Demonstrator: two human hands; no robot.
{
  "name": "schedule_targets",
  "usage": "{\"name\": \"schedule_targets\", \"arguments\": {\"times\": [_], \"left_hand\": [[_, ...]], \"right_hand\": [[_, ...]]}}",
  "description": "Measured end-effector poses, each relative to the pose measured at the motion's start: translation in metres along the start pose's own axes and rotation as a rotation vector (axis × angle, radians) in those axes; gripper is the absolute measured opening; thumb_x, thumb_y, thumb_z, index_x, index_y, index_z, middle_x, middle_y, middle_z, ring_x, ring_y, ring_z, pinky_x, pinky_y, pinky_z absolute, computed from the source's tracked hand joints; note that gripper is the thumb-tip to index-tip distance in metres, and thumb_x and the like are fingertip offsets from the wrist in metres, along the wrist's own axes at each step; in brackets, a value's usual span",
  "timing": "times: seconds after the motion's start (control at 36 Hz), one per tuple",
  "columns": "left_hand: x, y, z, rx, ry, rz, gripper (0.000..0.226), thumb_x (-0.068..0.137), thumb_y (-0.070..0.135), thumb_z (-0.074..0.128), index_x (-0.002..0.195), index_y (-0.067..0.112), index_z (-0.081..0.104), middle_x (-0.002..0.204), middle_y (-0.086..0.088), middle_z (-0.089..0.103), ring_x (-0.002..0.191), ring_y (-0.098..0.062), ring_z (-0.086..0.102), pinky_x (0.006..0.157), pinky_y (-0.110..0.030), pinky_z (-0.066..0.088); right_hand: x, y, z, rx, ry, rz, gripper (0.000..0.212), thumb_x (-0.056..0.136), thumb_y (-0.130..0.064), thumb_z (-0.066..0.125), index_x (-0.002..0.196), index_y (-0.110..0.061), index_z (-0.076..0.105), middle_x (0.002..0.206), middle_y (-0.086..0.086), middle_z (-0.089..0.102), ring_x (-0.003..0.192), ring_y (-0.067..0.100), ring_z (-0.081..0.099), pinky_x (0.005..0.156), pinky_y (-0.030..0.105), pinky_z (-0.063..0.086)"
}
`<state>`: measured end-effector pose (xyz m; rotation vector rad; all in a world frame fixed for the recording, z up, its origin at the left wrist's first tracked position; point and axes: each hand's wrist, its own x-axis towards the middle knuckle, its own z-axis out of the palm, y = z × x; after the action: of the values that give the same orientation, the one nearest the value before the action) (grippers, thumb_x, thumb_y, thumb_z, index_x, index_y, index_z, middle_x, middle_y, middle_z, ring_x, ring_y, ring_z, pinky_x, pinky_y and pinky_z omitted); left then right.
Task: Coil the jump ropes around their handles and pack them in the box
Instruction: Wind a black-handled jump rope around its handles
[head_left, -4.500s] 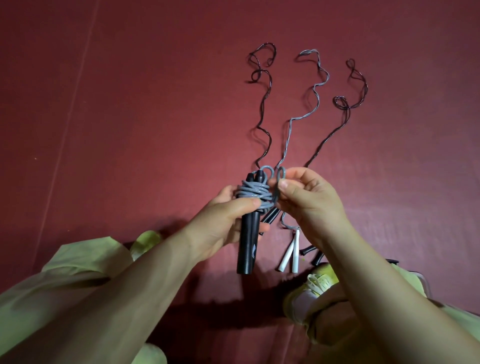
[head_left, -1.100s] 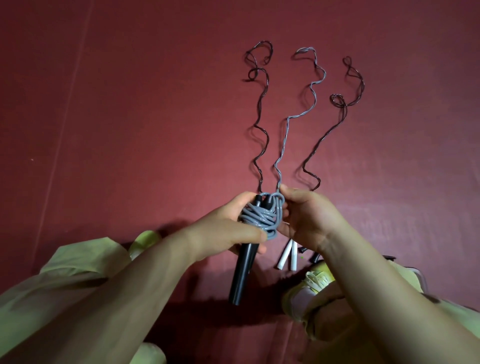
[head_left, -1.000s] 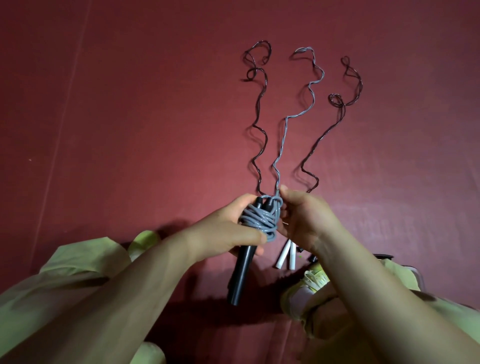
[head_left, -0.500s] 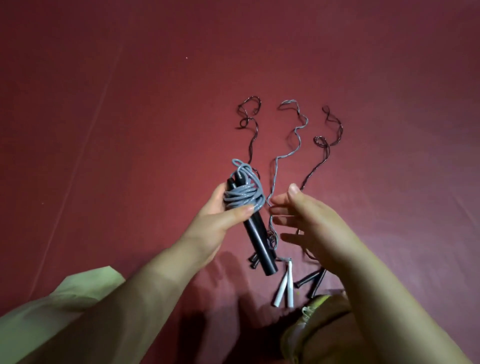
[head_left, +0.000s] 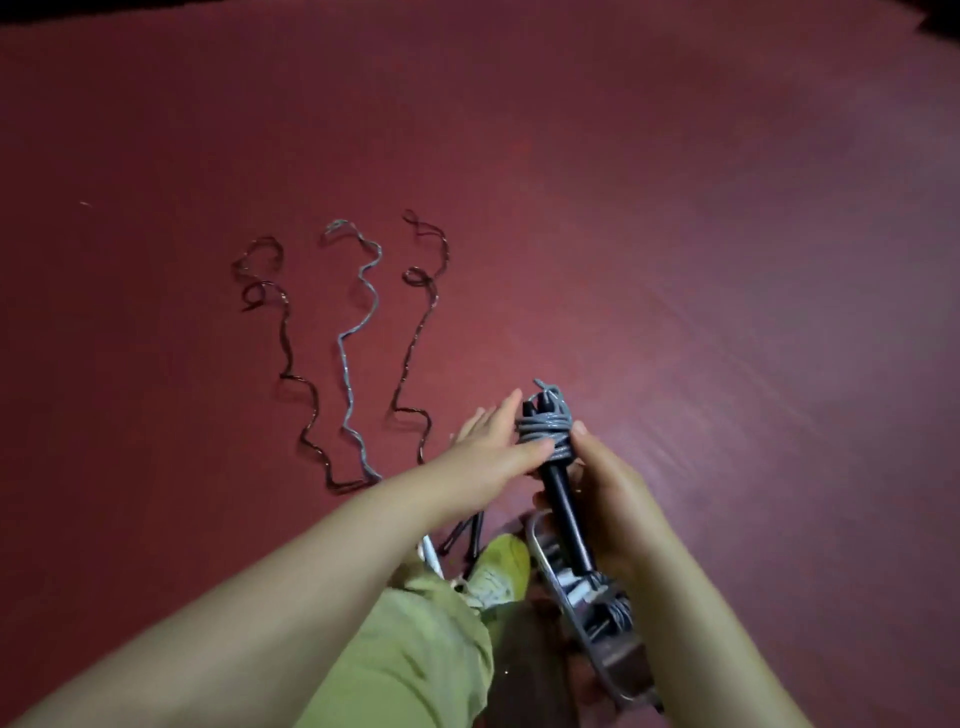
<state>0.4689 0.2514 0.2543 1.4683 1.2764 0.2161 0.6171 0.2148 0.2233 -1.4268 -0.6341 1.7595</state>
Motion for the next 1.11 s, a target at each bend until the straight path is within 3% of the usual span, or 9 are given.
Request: {"name": "schedule_targets", "arguments": {"times": [0.11, 0.25, 0.36, 0.53, 0.64, 0.69, 0.89, 0.97, 1.11], "left_hand": [[0.037, -0.011, 0.053, 0.158, -0.074, -0.055, 0.071, 0.097, 0.053, 0.038, 0.153, 0.031, 0.002, 0.162, 0.001, 0.0, 0.148, -0.017, -0.008, 0.12, -0.042, -0.001], [0.07, -0.04, 0.111, 0.125, -0.137, -0.156, 0.076, 0.092, 0.058, 0.044, 0.152, 0.039, 0.001, 0.162, 0.001, 0.008, 0.149, -0.017, 0.0, 0.12, -0.046, 0.008], [0.081, -0.062, 0.129, 0.229, -0.189, -0.21, 0.075, 0.093, 0.057, 0.041, 0.151, 0.039, -0.003, 0.161, -0.001, 0.012, 0.148, -0.019, 0.004, 0.119, -0.042, 0.009], [0.099, -0.095, 0.122, 0.267, -0.243, -0.322, 0.074, 0.091, 0.063, 0.038, 0.15, 0.043, -0.001, 0.161, 0.0, 0.014, 0.148, -0.021, 0.007, 0.118, -0.047, 0.012], [0.108, -0.108, 0.126, 0.208, -0.253, -0.298, 0.075, 0.09, 0.063, 0.041, 0.15, 0.046, -0.002, 0.16, 0.0, 0.018, 0.147, -0.021, 0.011, 0.118, -0.044, 0.016], [0.109, -0.114, 0.124, 0.18, -0.249, -0.295, 0.079, 0.086, 0.068, 0.041, 0.149, 0.047, -0.002, 0.159, 0.0, 0.023, 0.146, -0.023, 0.015, 0.117, -0.045, 0.018], [0.111, -0.099, 0.098, 0.077, -0.178, -0.273, 0.102, 0.057, 0.086, 0.03, 0.147, 0.05, 0.001, 0.154, -0.001, 0.032, 0.141, -0.023, 0.031, 0.114, -0.048, 0.027], [0.108, -0.077, 0.084, 0.046, -0.159, -0.232, 0.096, 0.063, 0.086, 0.029, 0.147, 0.05, 0.003, 0.156, -0.001, 0.03, 0.143, -0.023, 0.026, 0.115, -0.048, 0.024], [0.094, -0.038, 0.046, 0.087, -0.088, -0.085, 0.063, 0.096, 0.06, 0.027, 0.152, 0.04, 0.007, 0.158, 0.003, 0.024, 0.147, -0.021, 0.009, 0.116, -0.041, 0.012]], "right_hand": [[0.005, 0.034, -0.057, 0.217, 0.124, 0.022, 0.05, 0.085, -0.055, 0.051, 0.099, -0.011, 0.069, 0.067, 0.008, 0.06, 0.051, 0.018, 0.052, 0.045, 0.023, 0.041], [0.024, 0.095, -0.122, 0.147, 0.394, 0.018, 0.043, 0.095, -0.049, 0.05, 0.094, -0.013, 0.075, 0.077, 0.005, 0.073, 0.071, 0.023, 0.068, 0.075, 0.041, 0.053], [0.045, 0.134, -0.15, 0.142, 0.518, 0.109, 0.038, 0.096, -0.04, 0.054, 0.093, -0.003, 0.059, 0.047, -0.006, 0.054, 0.039, 0.008, 0.048, 0.045, 0.022, 0.039], [0.101, 0.204, -0.167, 0.13, 0.535, 0.291, 0.078, 0.055, -0.074, 0.073, 0.099, -0.01, 0.06, 0.074, 0.006, 0.052, 0.062, 0.02, 0.05, 0.065, 0.035, 0.044], [0.126, 0.216, -0.166, 0.158, 0.589, 0.305, 0.034, 0.085, -0.049, 0.068, 0.087, -0.016, 0.057, 0.067, -0.005, 0.05, 0.054, 0.01, 0.048, 0.057, 0.027, 0.043], [0.136, 0.217, -0.162, 0.158, 0.616, 0.319, 0.027, 0.089, -0.042, 0.065, 0.09, -0.015, 0.059, 0.068, -0.002, 0.054, 0.055, 0.012, 0.05, 0.056, 0.028, 0.044], [0.136, 0.199, -0.144, 0.023, 0.597, 0.293, 0.063, 0.086, -0.049, 0.066, 0.132, -0.009, 0.051, 0.116, 0.006, 0.063, 0.094, 0.017, 0.061, 0.086, 0.036, 0.05], [0.124, 0.176, -0.124, -0.112, 0.6, 0.217, 0.078, 0.078, -0.059, 0.069, 0.135, -0.01, 0.048, 0.131, 0.004, 0.056, 0.118, 0.022, 0.057, 0.105, 0.048, 0.044], [0.104, 0.121, -0.077, -0.279, 0.427, 0.007, 0.091, 0.065, -0.074, 0.068, 0.133, -0.016, 0.053, 0.131, 0.004, 0.06, 0.115, 0.017, 0.058, 0.099, 0.042, 0.047]]}}
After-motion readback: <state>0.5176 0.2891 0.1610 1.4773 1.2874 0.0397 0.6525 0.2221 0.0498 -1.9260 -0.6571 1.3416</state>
